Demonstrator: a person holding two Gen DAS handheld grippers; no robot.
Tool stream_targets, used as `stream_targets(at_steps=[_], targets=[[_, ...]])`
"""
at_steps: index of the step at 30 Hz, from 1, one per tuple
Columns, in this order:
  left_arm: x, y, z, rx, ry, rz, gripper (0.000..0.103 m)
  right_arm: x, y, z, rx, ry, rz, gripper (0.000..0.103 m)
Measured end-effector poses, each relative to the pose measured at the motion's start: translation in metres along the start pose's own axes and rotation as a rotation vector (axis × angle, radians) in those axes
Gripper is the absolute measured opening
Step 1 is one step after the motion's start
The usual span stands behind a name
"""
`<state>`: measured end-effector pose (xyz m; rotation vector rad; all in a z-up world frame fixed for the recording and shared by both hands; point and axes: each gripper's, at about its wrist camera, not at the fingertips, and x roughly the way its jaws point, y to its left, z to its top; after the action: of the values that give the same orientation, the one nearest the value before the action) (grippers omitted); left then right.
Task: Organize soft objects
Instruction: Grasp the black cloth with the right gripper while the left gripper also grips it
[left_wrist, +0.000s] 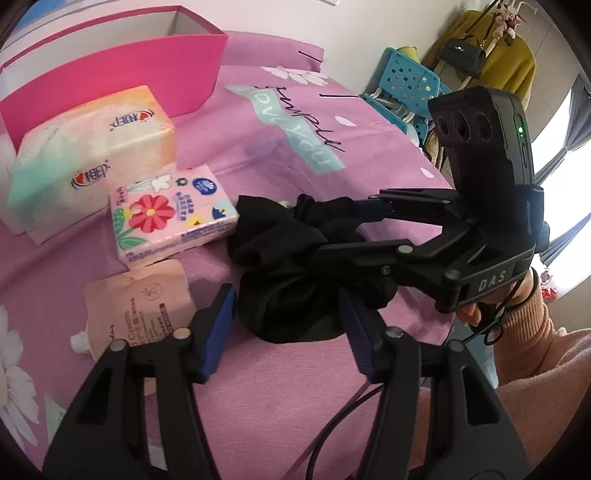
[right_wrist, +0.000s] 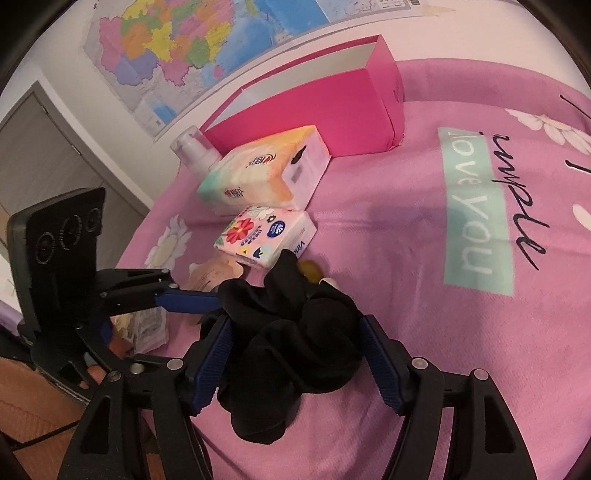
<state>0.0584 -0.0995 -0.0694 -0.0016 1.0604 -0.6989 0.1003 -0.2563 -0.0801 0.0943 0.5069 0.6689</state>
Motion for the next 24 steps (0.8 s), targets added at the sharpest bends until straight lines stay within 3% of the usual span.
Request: stream_targets(at_steps=[1, 5, 8, 19, 24], targets=[[0.0, 0.0, 0.0, 0.0, 0.0, 0.0, 0.054, 0.0, 0.0, -0.001, 0.001, -0.002, 0.002, 0.068], [0.005, 0.002, -0.001, -0.012, 0.015, 0.006, 0.041, -0.002, -0.003, -0.004, 0.01, -0.01, 0.005, 0.04], [0.007, 0.003, -0.002, -0.019, 0.019, 0.003, 0.036, -0.004, -0.004, -0.007, 0.02, -0.017, 0.018, 0.026], [-0.006, 0.003, -0.001, -0.035, -0.019, -0.066, 0.037, -0.025, 0.013, -0.006, -0.016, -0.107, 0.045, 0.02], [-0.024, 0.0, 0.006, -0.031, -0.076, -0.093, 0.037, -0.036, 0.023, 0.001, -0.041, -0.141, 0.062, 0.019]])
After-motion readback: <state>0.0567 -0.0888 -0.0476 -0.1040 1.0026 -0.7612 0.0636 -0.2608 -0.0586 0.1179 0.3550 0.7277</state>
